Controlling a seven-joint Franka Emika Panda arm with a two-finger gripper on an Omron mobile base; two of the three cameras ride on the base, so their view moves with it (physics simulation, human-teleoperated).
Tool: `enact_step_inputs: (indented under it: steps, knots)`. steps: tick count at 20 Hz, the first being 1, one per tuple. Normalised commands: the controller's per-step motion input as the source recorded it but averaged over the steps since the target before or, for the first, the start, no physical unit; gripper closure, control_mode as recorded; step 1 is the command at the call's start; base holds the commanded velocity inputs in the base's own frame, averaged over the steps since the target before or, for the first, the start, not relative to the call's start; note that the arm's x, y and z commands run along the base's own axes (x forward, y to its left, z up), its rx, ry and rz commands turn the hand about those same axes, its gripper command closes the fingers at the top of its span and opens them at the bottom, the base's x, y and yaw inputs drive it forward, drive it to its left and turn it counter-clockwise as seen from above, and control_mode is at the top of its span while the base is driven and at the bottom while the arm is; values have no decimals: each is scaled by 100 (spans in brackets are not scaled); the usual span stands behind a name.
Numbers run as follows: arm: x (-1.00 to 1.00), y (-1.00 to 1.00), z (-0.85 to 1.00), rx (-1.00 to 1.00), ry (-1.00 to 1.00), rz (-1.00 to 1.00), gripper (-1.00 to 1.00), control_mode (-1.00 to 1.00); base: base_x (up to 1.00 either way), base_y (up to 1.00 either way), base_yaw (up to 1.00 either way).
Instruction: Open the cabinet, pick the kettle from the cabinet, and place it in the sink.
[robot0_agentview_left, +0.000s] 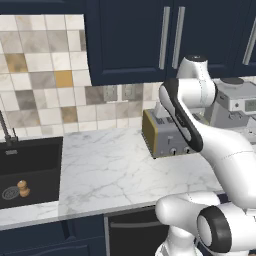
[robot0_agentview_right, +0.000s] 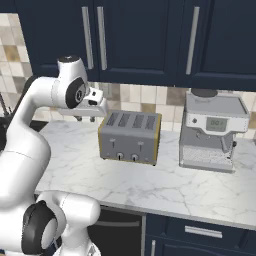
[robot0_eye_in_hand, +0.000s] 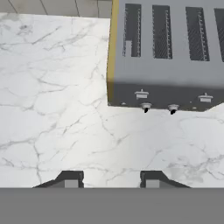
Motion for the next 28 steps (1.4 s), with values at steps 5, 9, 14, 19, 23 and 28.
enact_step_inputs:
  steps: [5, 9, 14, 19, 23, 28]
  knots:
    - [-16, 0, 0, 0, -22, 0, -100, -100, 0, 0, 0]
    - [-25, 0, 6, 3, -42, 0, -100, -100, 0, 0, 0]
    - [-16, 1, 23, 1, -25, -5, -100, -100, 0, 0, 0]
    - [-7, 1, 37, 1, -3, -8, -100, -100, 0, 0, 0]
    - [-5, 6, 46, 0, 0, -10, -100, -100, 0, 0, 0]
    - [-1, 5, 41, 0, 0, -9, -100, -100, 0, 0, 0]
